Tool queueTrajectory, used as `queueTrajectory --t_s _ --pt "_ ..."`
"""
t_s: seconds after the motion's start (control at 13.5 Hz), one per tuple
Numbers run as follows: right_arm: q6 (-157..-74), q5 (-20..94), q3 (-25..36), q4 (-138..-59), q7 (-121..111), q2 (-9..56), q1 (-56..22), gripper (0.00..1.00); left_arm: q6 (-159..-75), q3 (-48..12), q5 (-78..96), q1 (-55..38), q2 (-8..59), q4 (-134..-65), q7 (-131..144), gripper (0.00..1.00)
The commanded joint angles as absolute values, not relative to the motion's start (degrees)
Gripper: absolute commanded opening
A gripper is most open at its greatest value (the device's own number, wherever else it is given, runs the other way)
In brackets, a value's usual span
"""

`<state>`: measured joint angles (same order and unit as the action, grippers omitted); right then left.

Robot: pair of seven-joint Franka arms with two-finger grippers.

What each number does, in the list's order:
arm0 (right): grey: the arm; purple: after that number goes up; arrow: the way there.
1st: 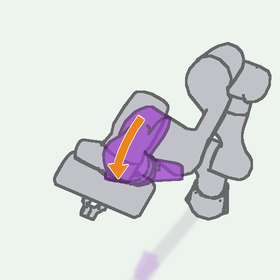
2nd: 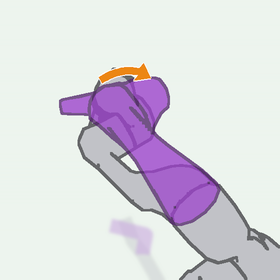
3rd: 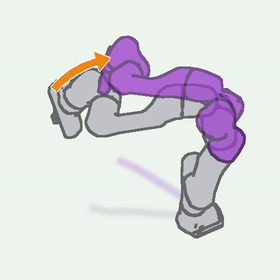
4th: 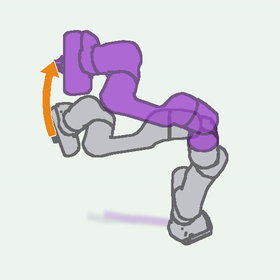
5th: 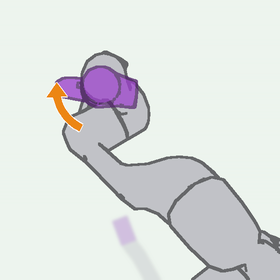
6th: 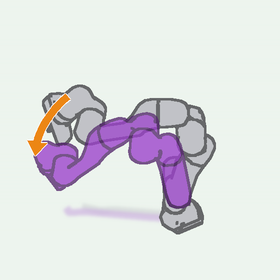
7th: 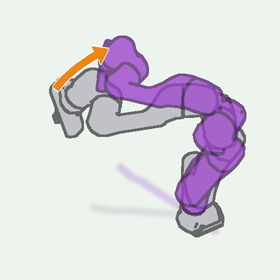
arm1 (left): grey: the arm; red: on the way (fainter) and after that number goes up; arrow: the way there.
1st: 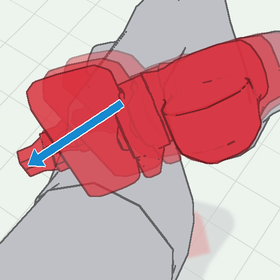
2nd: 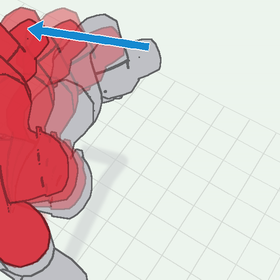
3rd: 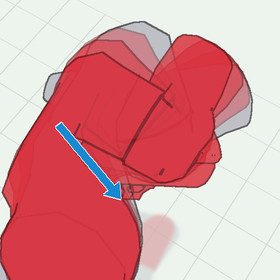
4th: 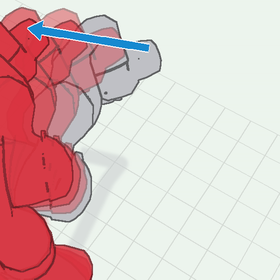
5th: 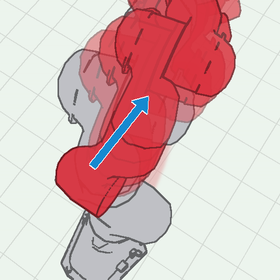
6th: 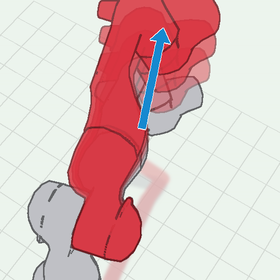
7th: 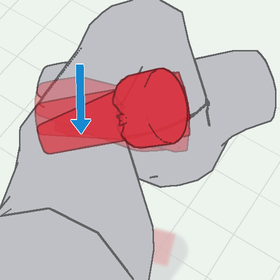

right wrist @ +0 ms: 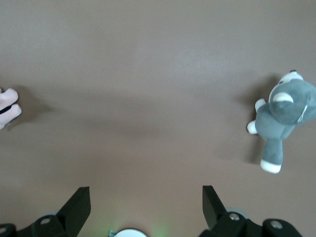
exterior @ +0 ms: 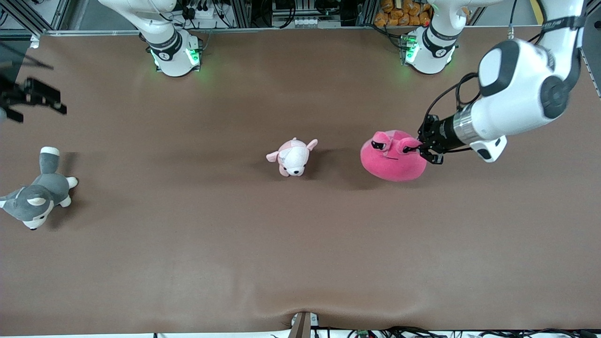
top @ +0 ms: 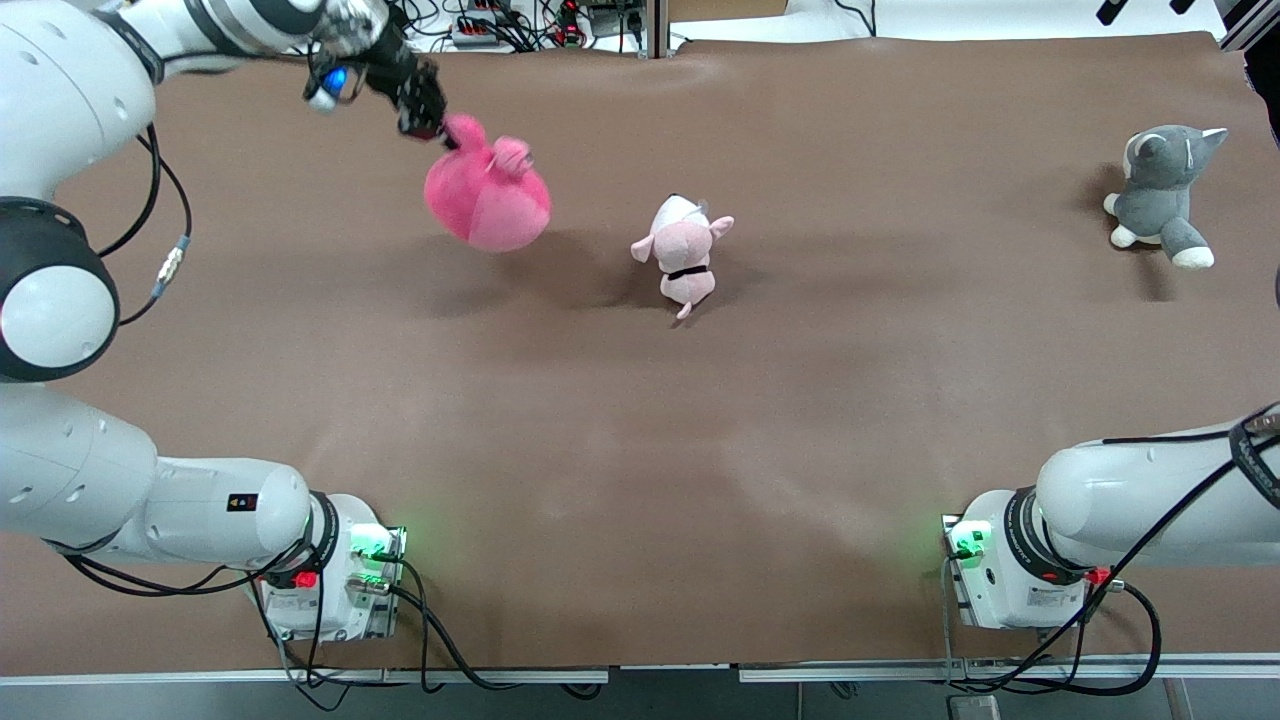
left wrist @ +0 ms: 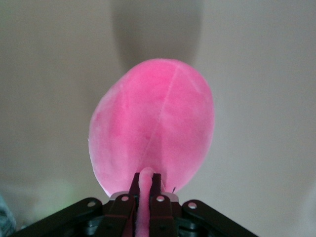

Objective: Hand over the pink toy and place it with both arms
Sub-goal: 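Carry the pink plush to the middle while the right gripper reaches it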

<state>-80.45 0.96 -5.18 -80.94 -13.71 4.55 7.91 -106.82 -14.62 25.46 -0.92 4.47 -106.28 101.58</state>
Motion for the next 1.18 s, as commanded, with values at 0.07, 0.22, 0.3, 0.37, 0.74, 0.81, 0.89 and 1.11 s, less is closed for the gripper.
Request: queueTrajectory --t_s 0.07,0.22,0.3,0.37,0.74,0.81,0.89,1.11 --pt "-81.02 1.93 -6.42 -74.8 -2.69 8.69 3.8 1.0 -105.2 -15.47 31.29 -6.49 8.42 -95.74 111.41 0.0" --pt "-83.31 5.16 -6.33 -74.36 10.21 9.66 0.89 1.0 -105.56 -15.47 31.12 -10.44 11.85 -90.2 118.27 0.0" --pt "-83.32 9.01 -6.33 -74.44 16.81 9.75 0.71 1.0 -105.82 -15.38 30.94 -13.07 13.61 -87.91 121.61 0.0" --pt "-82.97 13.93 -6.33 -74.7 23.49 9.84 0.36 1.0 -107.73 -15.38 30.94 -14.92 15.19 -85.8 125.12 0.0" --pt "-83.32 29.27 -6.33 -74.97 54.45 12.57 -3.41 1.0 -116.44 -15.56 31.11 -21.34 18.72 -83.14 136.03 0.0" --pt "-83.84 29.01 -6.24 -75.06 59.71 12.57 -5.95 1.0 -117.67 -15.56 31.11 -22.23 19.24 -83.14 137.53 0.0" --pt "-86.02 28.39 -6.24 -75.41 66.64 12.57 -8.93 1.0 -118.21 -15.64 31.64 -22.41 19.77 -83.06 138.42 0.0" --pt "-97.7 18.51 -6.24 -78.39 83.28 12.74 -19.65 1.0 -121.45 -15.64 33.49 -25.39 20.83 -82.71 141.76 0.0"
